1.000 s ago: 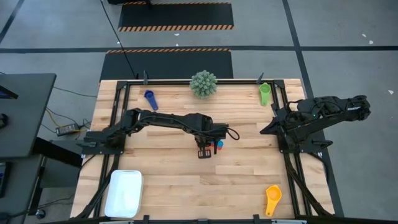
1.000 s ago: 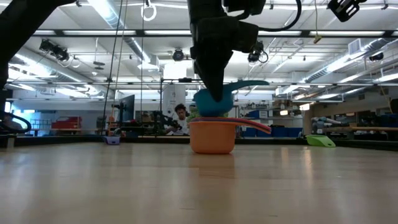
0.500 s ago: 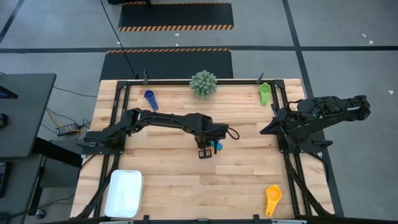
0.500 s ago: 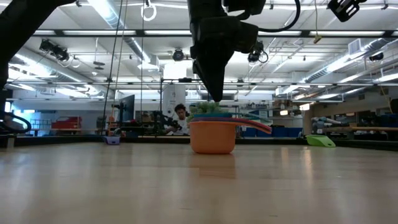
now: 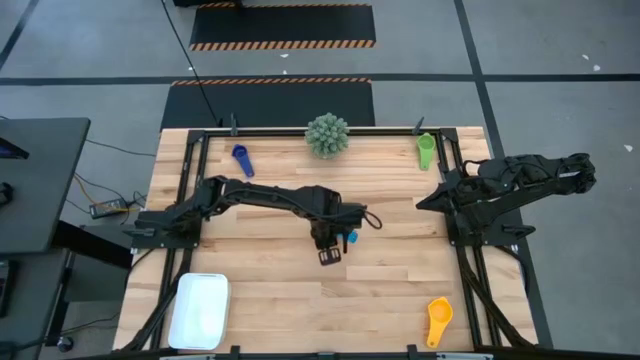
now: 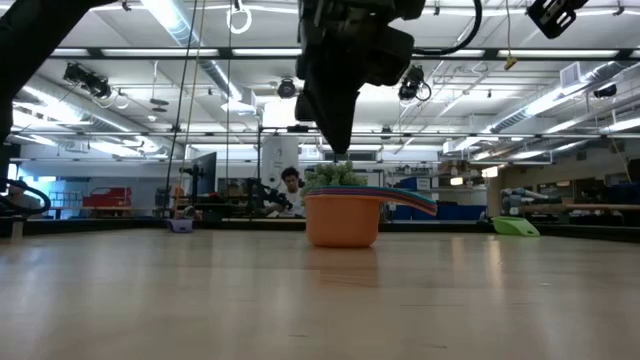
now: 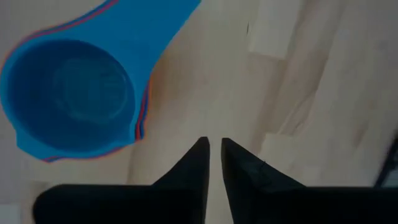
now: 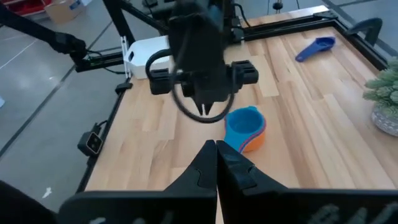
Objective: Nest measuring cups in basket
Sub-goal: Stack the yellow measuring cup on top of the light blue measuring cup
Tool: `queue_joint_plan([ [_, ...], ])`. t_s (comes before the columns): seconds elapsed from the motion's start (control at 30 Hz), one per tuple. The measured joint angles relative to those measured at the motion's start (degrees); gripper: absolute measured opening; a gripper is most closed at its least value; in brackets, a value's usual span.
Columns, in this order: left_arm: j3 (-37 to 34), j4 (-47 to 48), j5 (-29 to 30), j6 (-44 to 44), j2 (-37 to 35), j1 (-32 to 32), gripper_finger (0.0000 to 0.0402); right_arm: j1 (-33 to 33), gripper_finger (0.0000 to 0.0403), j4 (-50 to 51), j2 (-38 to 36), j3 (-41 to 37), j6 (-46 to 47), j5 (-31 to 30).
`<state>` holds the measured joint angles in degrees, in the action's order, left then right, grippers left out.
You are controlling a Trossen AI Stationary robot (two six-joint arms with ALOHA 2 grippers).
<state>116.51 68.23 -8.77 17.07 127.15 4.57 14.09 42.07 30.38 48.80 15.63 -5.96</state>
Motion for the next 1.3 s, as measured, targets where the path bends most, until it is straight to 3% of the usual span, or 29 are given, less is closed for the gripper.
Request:
queue_joint_plan([
  [0.13,-0.02,1.72,0.32,-0.02,-0.76,-0.01,0.0007,0.01,0.0001,1.92,-0.83,0.83,-0.03,0.61],
  [0.43,0.07,5.51,-0.08,1.85,-4.15,-1.96,0.0004,0.04,0.0,18.43,-0.26,9.37,-0.55,3.28],
  [0.83,0.11,4.67,1.53,5.12,-15.2,-4.82,0.0003,0.04,0.0,38.89,3.61,11.19,-1.03,20.38],
  [1.07,0.15,6.95,7.69,7.94,-20.34,-5.81,0.0003,0.91,0.0,41.81,7.6,11.19,-0.16,25.51],
  [1.3,0.13,11.06,7.58,9.32,-25.24,-4.6,0.0003,7.35,0.0,42.18,13.4,11.19,0.99,30.2],
])
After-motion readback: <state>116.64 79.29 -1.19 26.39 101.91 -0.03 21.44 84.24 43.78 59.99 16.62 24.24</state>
